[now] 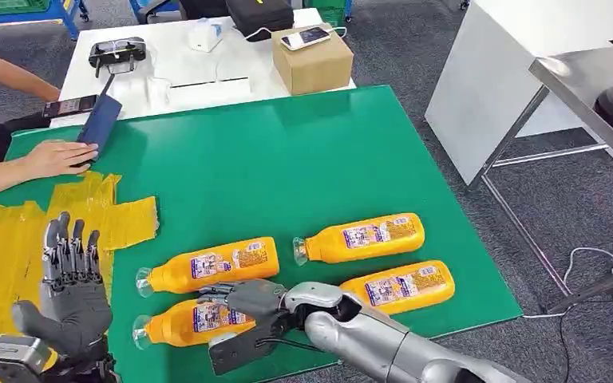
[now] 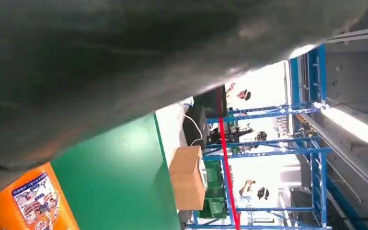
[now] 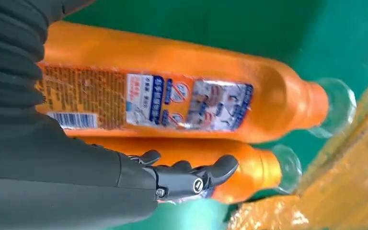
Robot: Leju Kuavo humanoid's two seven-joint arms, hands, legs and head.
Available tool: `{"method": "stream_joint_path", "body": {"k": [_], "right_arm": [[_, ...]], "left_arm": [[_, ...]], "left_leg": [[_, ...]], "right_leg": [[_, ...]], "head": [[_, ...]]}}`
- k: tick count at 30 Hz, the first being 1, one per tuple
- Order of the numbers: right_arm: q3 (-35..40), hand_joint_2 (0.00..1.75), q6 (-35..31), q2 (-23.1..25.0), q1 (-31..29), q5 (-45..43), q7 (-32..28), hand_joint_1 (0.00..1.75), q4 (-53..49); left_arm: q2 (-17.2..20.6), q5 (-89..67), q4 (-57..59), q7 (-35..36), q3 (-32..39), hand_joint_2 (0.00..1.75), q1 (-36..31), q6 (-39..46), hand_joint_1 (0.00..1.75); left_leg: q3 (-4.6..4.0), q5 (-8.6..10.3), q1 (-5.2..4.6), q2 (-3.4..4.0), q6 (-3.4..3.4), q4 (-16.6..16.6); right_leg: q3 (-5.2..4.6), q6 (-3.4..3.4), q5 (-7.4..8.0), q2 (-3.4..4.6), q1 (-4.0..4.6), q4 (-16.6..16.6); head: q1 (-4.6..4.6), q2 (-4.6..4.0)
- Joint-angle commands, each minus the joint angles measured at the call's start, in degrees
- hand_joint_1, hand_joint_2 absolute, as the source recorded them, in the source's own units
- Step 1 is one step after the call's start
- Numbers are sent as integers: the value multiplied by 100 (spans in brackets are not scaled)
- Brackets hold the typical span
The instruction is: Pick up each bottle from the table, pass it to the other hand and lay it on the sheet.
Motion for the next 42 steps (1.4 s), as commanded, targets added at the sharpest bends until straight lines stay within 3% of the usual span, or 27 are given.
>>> {"method": "stream_joint_path", "body": {"k": [1,8,11,15,16,23,27,32,35,37,39,40,41,42], "right_arm": [[992,175,170,-430,-684,-43,323,0,384],[1164,175,93,-435,-747,217,509,0,470],[1414,175,48,-386,-797,597,651,0,873],[1690,175,250,-130,-741,818,354,5,1596],[1733,175,282,-57,-697,814,303,175,1726],[1961,175,71,485,-274,947,203,175,2620],[1840,175,-15,617,-236,856,118,175,2884],[1736,175,-32,644,-233,780,106,175,2901],[1214,175,-337,708,-70,390,84,175,2857],[522,175,-726,660,182,-161,-10,175,2564],[19,175,-890,528,370,-584,-219,175,2052],[-50,175,-887,491,399,-643,-233,175,1913],[-276,175,-782,429,459,-932,-350,175,1644],[-421,175,-748,347,522,-1081,-371,175,1390]], "left_arm": [[-28,136,279,-17,229,0,19,-24,0],[-52,135,244,-17,240,0,56,-26,0],[-75,148,151,-16,205,0,131,-21,0],[13,227,188,57,48,0,69,1,0],[30,248,212,72,14,0,38,12,0],[122,339,331,162,-209,0,-120,147,0],[190,391,356,193,-275,0,-159,216,0],[205,407,364,195,-283,0,-162,234,0],[-52,515,271,73,3,0,-150,764,0],[-416,200,56,-285,481,0,-165,2112,0],[-471,339,-355,-634,846,0,-129,3161,0],[-418,392,-494,-634,898,175,-86,3279,0],[-361,321,-886,-634,1104,175,-115,3735,0],[-220,346,-915,-634,1155,175,-70,4019,0]], "left_leg": [[16,-3,-2,-19,-2,-5],[14,-3,0,-20,-2,-3],[27,-7,0,-27,-4,-4],[25,-3,1,-30,-3,-8],[32,-5,2,-39,-4,-8],[92,-20,6,-13,-23,-14],[138,-32,10,-19,-34,-20],[224,-72,34,54,-43,-21],[232,-70,37,40,-53,-26],[234,-75,40,39,-55,-23],[222,-73,45,35,-53,-17],[234,-83,49,51,-55,-12],[248,-95,53,77,-56,-5],[200,-77,46,26,-54,-8]], "right_leg": [[14,-8,-3,19,-6,-2],[12,-8,-3,15,-4,-2],[23,-13,-7,26,-6,-1],[24,-11,-4,16,-4,-7],[32,-15,-7,20,-5,-6],[68,-17,-5,30,1,-15],[50,-61,-26,32,2,-15],[120,-64,-52,64,17,-19],[127,-70,-48,74,18,-22],[128,-69,-49,78,19,-20],[121,-75,-50,78,24,-18],[131,-73,-58,84,27,-13],[142,-71,-65,95,30,-6],[98,-79,-54,93,24,-5]], "head": [[-2,0],[-2,0],[-2,0],[-2,0],[-2,0],[0,0],[-2,0],[0,0],[-4,0],[-4,0],[-2,0],[-2,0],[0,0],[-2,0]]}}
